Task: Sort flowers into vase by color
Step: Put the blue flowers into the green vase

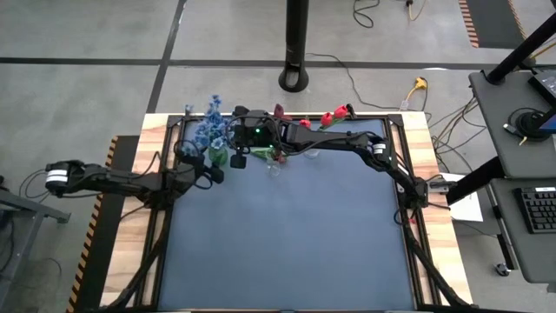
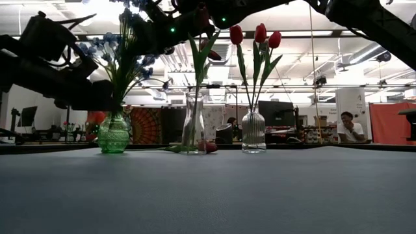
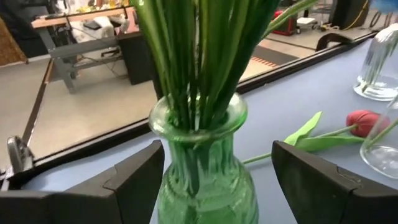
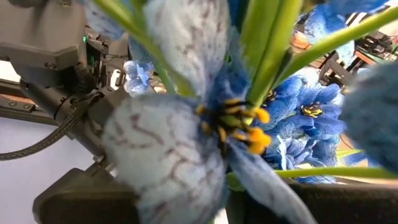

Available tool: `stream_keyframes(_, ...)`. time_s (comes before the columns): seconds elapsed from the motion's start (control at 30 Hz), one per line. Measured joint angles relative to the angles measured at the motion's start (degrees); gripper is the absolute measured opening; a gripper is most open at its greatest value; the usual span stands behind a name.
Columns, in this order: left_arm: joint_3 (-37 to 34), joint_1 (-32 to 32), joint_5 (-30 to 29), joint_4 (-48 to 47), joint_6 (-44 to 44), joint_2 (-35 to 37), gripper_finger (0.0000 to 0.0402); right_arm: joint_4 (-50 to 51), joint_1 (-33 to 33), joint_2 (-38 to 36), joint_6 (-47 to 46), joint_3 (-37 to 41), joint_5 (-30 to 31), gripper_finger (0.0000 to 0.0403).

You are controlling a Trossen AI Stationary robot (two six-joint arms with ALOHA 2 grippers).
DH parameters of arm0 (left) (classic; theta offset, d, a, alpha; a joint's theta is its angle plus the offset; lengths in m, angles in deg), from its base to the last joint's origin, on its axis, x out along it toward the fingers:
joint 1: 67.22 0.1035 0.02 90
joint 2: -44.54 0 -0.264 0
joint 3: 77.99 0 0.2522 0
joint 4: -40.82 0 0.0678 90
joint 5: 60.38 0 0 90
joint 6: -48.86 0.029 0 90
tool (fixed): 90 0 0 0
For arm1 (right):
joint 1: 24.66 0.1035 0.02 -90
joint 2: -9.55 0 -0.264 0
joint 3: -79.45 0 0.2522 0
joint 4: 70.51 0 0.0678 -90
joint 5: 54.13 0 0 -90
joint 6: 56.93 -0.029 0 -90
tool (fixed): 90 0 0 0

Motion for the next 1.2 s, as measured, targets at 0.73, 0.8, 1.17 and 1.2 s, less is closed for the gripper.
stream_keyframes(0.73, 0.0, 5.2, 3.0, 11.3, 4.6, -11.4, 0.0276, 0.5, 0.0, -0.2, 0.5, 0.0, 0.0, 0.0013)
stream_keyframes(0.8, 0.0, 5.3, 3.1, 12.8, 5.7, -12.6, 0.0271, 0.6, 0.0, -0.2, 0.5, 0.0, -0.1, 0.0013)
stream_keyframes(1.17, 0.0, 5.5, 3.5, 17.7, 5.4, -17.7, 0.0198, 0.7, 0.0, -0.3, 0.4, 0.0, -0.1, 0.0013)
stream_keyframes(1.2, 0.0, 5.5, 3.5, 18.1, 5.1, -18.0, 0.0192, 0.4, 0.0, -0.3, 0.5, 0.0, -0.1, 0.0013)
